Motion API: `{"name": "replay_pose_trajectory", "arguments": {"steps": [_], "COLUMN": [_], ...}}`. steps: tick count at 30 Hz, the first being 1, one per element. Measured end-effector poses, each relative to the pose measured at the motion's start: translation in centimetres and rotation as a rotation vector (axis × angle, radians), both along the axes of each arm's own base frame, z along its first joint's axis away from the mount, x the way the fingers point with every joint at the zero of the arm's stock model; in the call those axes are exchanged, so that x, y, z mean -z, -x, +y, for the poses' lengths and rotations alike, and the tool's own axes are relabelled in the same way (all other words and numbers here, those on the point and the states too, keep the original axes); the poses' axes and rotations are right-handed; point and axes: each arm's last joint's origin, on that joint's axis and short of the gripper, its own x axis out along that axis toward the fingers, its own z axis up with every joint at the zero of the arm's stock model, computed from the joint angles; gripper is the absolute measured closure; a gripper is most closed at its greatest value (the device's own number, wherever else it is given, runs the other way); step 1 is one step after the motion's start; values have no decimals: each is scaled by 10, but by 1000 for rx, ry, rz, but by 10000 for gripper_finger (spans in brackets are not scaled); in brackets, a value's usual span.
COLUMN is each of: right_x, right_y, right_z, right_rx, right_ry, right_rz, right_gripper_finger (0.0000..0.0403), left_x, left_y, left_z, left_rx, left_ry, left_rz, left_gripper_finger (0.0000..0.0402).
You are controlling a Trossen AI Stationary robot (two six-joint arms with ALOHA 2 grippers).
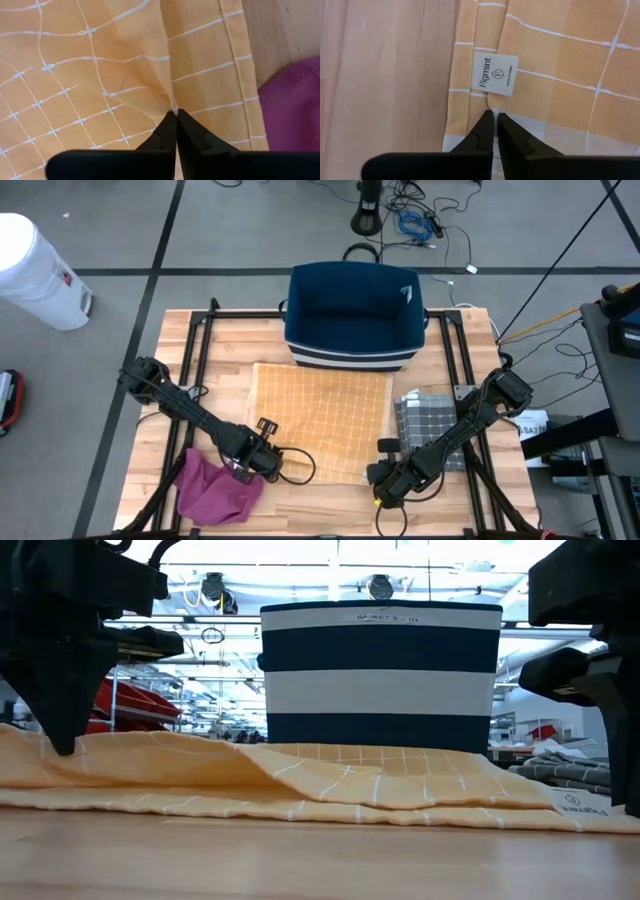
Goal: Fold towel
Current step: Fold the orange patterned towel
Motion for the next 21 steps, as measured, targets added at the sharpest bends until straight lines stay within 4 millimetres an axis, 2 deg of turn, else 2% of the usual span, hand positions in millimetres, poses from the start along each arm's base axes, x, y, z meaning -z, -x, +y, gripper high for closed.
{"name": "replay_pose_trajectory", "arguments": {"steps": [6,14,21], "right_x": [-3,-24,-29], "right_y": [-2,-2,0], "right_z": [2,2,2], "right_rx": [-10,-30,-35], "right_ry": [-4,-13,-41], "right_rz": [6,-16,-10], "right_gripper_finger": [396,402,402], "left_x": [0,0,0], "left_y": [0,0,0], "left_z": [0,0,0], "left_rx": [0,5,9], "left_ry": [0,-1,-2], "left_rz": [0,1,1], "left_gripper_finger": [397,397,397]}}
